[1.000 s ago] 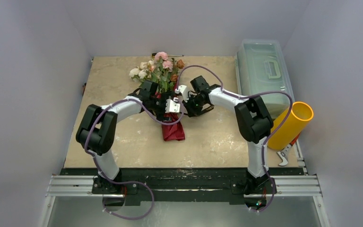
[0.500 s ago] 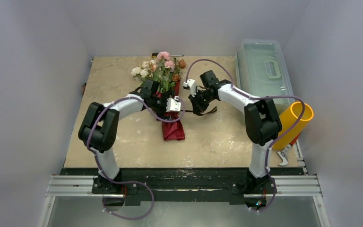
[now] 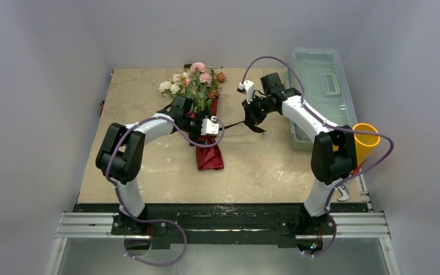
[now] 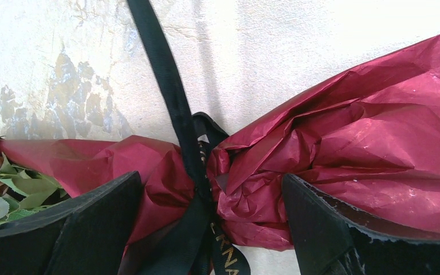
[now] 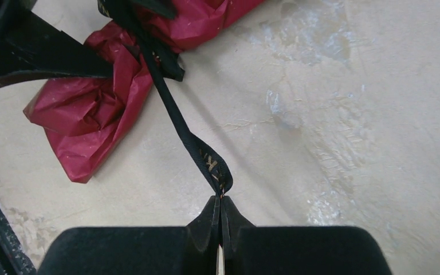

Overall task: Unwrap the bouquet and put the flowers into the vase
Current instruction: Untie the ribbon from the wrapping paper.

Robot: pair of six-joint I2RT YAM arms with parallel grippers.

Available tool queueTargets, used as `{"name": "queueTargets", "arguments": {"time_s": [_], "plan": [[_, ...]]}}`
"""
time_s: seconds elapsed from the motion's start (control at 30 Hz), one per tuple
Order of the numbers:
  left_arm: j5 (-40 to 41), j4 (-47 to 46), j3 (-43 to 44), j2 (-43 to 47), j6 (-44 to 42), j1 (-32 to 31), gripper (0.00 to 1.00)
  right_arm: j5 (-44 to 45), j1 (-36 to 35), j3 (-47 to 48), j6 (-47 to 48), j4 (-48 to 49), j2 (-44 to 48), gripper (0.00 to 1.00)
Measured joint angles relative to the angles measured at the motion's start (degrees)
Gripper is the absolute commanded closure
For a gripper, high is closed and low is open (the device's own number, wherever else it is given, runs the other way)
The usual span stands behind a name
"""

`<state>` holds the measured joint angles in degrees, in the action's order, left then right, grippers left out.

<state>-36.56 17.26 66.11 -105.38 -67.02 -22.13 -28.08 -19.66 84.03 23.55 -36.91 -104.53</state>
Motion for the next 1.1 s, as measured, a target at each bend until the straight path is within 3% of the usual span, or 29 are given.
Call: {"name": "queueTargets", "arguments": {"time_s": [0.43,1.1], "plan": [[0.09,0.15,0.0,-0.26,-0.07,0.81,0.08,-1.68,7.82,5.01,-7.41,2.51,4.9,1.0],[0.07,0.13,0.0,-0.44,-0.07,0.94,0.08,-3.19,13.03,5.53,-19.17,13.6,13.11,1.0]]}}
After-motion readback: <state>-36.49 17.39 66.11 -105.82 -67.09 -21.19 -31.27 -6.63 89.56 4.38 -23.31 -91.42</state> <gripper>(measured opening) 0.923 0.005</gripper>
